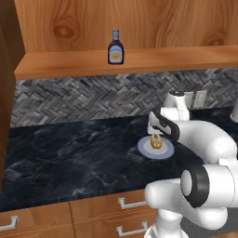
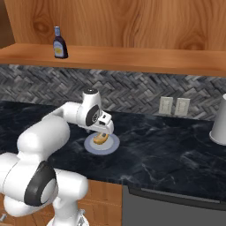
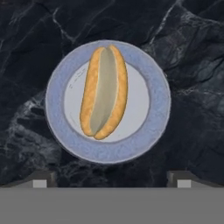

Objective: Move the hot dog bun to the plate on the dining table and place the condiment next to that plate. Then navigate to the fridge and take the sausage and place it on the plate as well.

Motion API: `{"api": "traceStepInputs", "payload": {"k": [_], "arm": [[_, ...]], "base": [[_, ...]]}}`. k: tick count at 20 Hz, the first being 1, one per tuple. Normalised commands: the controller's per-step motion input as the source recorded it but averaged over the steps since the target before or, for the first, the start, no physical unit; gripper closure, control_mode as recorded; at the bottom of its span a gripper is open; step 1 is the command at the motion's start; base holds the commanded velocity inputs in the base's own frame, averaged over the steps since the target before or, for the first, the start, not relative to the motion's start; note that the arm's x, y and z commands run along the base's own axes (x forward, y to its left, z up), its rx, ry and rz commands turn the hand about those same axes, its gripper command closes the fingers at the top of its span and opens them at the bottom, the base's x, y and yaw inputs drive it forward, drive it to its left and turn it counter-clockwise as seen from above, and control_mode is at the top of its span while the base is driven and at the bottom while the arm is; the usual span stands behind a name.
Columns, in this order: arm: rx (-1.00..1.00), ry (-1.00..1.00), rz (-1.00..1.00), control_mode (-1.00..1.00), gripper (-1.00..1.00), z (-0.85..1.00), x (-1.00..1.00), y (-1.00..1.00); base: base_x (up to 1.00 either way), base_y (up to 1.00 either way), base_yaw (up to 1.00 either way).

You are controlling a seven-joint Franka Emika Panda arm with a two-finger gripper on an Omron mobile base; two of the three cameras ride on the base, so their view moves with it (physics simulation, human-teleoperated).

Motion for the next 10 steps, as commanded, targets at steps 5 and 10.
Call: {"api": "traceStepInputs", "payload": {"k": [5, 10], "arm": [[0.0, 0.0, -0.08, -1.0, -1.0, -0.27, 0.19, 0.0], [0.0, 0.0, -0.05, -1.0, -1.0, -0.24, 0.13, 0.0]], "base": [[0.0, 0.0, 0.0], [0.0, 0.0, 0.0]]}}
